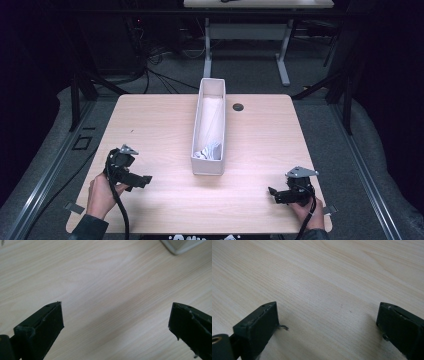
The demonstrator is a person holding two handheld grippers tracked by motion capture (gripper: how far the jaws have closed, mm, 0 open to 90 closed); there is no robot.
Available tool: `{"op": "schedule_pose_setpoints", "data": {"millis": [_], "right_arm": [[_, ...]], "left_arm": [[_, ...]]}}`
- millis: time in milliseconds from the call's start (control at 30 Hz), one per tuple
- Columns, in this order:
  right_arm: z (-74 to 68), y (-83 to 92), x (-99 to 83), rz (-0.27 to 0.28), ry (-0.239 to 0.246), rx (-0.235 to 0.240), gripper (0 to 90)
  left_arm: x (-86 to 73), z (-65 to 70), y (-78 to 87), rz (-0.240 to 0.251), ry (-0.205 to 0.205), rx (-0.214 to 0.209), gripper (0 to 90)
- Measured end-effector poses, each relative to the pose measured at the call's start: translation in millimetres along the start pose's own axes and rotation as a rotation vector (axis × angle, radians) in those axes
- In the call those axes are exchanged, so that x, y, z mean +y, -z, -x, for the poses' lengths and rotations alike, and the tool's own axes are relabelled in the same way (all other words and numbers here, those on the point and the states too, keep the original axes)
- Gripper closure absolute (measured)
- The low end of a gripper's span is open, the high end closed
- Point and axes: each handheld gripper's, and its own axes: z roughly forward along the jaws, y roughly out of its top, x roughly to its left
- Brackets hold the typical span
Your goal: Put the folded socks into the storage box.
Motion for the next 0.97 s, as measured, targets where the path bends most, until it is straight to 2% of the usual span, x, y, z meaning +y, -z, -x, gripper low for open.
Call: {"op": "schedule_pose_setpoints", "data": {"millis": [267,367,567,733,867,967], "right_arm": [[0.0,0.0,0.0,0.0,0.0,0.001,3.6],[0.0,0.1,0.0,0.0,0.0,0.0,3.7],[0.1,0.1,0.0,0.001,0.0,0.0,3.8],[0.0,0.2,-0.1,0.0,-0.003,0.0,4.0],[0.0,0.1,0.0,0.001,-0.005,-0.001,4.0],[0.4,-0.2,0.2,0.001,-0.004,-0.006,3.3]], "left_arm": [[-30.1,-17.6,-23.0,0.022,0.077,0.002,0.0],[-39.5,-21.1,-28.2,0.042,0.097,0.028,0.0],[-53.5,-27.1,-35.7,0.088,0.116,0.066,0.0],[-60.9,-27.5,-42.9,0.094,0.11,0.094,0.0],[-66.5,-27.6,-49.5,0.096,0.113,0.1,0.0],[-70.8,-28.9,-50.4,0.131,0.117,0.097,0.0]]}}
